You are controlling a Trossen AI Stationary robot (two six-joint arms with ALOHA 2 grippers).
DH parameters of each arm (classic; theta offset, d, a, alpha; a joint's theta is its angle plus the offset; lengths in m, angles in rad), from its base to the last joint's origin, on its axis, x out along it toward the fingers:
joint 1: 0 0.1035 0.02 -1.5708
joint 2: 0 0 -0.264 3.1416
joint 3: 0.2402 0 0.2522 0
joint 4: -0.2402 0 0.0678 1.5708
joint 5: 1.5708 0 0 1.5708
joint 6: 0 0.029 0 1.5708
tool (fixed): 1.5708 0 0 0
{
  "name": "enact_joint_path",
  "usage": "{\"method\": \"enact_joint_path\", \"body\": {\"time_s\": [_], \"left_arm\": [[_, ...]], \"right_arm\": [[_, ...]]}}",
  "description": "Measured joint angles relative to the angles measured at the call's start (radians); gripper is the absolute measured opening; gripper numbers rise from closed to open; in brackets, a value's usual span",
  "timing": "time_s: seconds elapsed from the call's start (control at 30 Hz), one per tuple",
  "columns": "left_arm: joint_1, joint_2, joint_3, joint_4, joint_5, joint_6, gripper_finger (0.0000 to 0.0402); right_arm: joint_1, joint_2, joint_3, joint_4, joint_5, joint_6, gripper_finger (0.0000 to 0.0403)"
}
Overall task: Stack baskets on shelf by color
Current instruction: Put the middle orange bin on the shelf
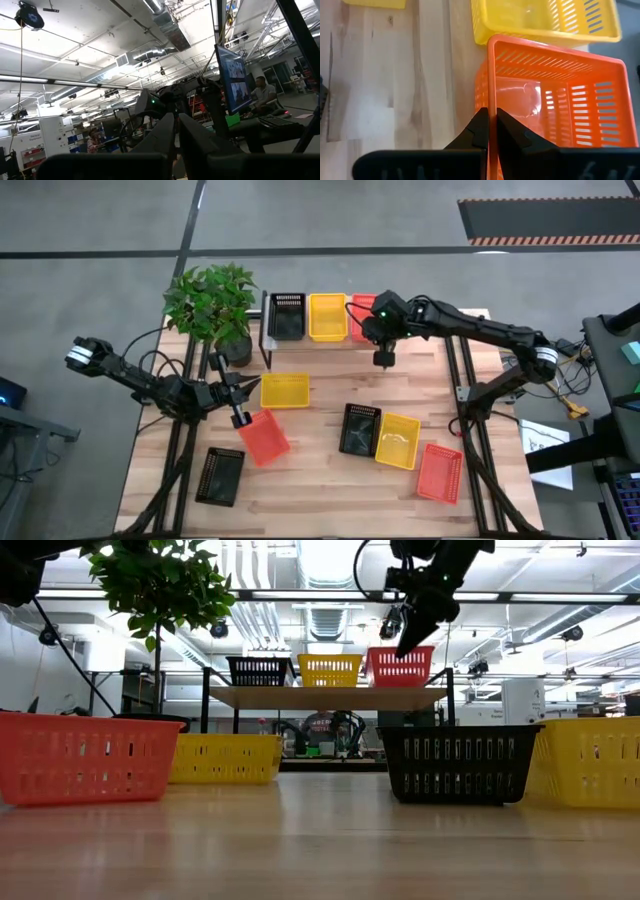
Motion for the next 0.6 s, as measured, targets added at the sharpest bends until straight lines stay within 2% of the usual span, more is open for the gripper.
{"method": "enact_joint_path", "body": {"time_s": [0.23, 0.6], "left_arm": [[0.000, 0.000, 0.000, 0.000, 0.000, 0.000, 0.0010], [0.000, 0.000, 0.000, 0.000, 0.000, 0.000, 0.0010]], "right_arm": [[0.000, 0.000, -0.013, 0.010, 0.008, 0.001, 0.0016], [0.000, 0.000, -0.008, 0.009, 0.009, 0.021, 0.0061]]}}
